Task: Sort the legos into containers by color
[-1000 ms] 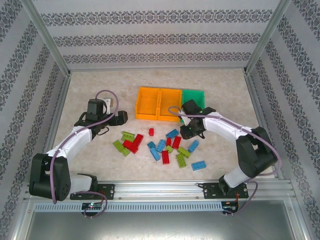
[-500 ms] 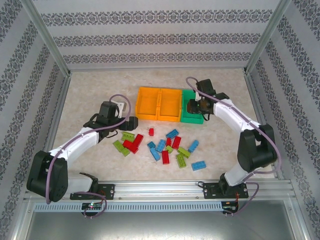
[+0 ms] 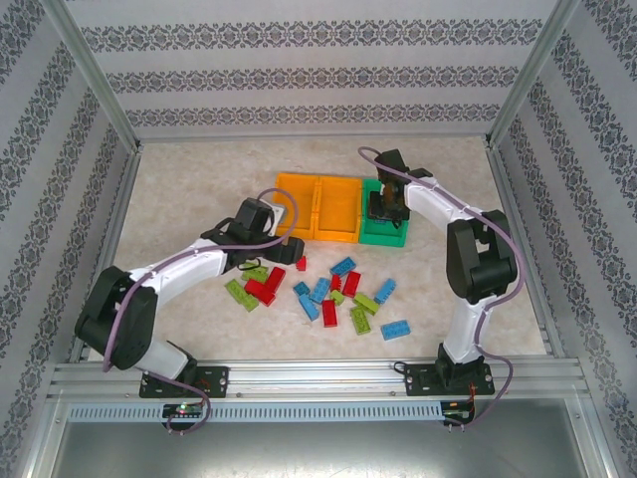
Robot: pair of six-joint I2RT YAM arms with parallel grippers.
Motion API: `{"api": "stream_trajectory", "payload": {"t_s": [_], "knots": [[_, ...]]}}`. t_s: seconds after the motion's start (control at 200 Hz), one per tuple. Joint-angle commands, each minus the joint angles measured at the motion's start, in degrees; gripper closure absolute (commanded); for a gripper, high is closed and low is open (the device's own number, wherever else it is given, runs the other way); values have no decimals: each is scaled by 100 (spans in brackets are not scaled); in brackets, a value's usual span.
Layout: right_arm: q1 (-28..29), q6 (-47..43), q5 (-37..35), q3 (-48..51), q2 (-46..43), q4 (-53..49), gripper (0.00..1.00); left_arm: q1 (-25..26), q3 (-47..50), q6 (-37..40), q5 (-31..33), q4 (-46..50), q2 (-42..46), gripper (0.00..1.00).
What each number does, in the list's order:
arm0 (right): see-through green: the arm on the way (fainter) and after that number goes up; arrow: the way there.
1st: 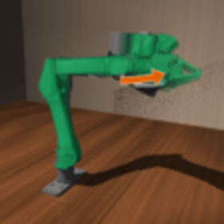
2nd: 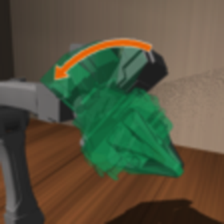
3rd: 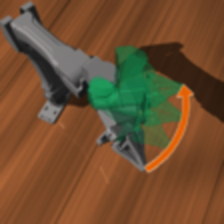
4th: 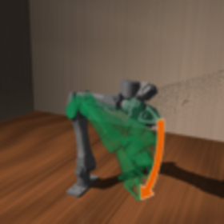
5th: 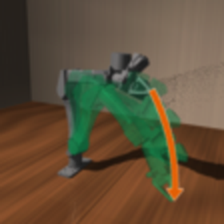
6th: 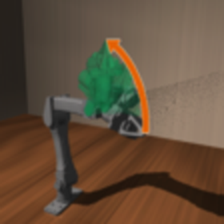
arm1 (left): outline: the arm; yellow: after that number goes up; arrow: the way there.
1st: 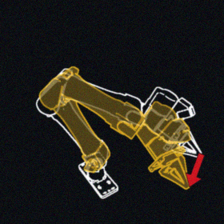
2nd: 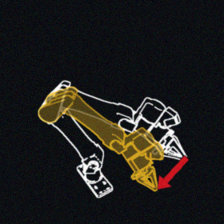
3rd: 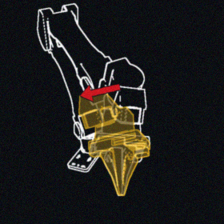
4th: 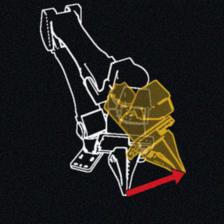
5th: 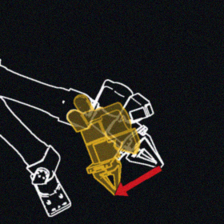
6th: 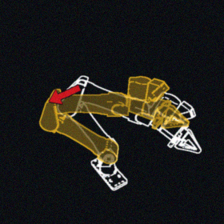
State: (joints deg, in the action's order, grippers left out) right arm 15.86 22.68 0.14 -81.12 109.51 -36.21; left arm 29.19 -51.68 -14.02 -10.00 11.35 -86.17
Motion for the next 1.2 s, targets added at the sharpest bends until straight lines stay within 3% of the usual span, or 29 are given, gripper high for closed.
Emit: {"api": "stream_trajectory", "payload": {"t_s": [0.0,0.125,0.36,0.55,0.904,1.194], "knots": [[-54,69,-204,-170,136,-246,60,260,-356,-92,82,461,-337,6],[-54,38,-205,-156,147,-215,56,509,-717,-173,107,792,-824,16],[-65,-27,-239,-67,57,-155,48,768,-1112,-440,468,1276,-1363,24],[-78,21,-166,284,-325,171,46,842,-1311,-564,507,1392,-1588,33],[-117,55,-119,966,-1220,294,42,861,-1704,-594,653,1677,-2049,57],[-96,-193,10,1782,-1985,482,40,860,-1723,-653,751,1717,-1855,73]]}}
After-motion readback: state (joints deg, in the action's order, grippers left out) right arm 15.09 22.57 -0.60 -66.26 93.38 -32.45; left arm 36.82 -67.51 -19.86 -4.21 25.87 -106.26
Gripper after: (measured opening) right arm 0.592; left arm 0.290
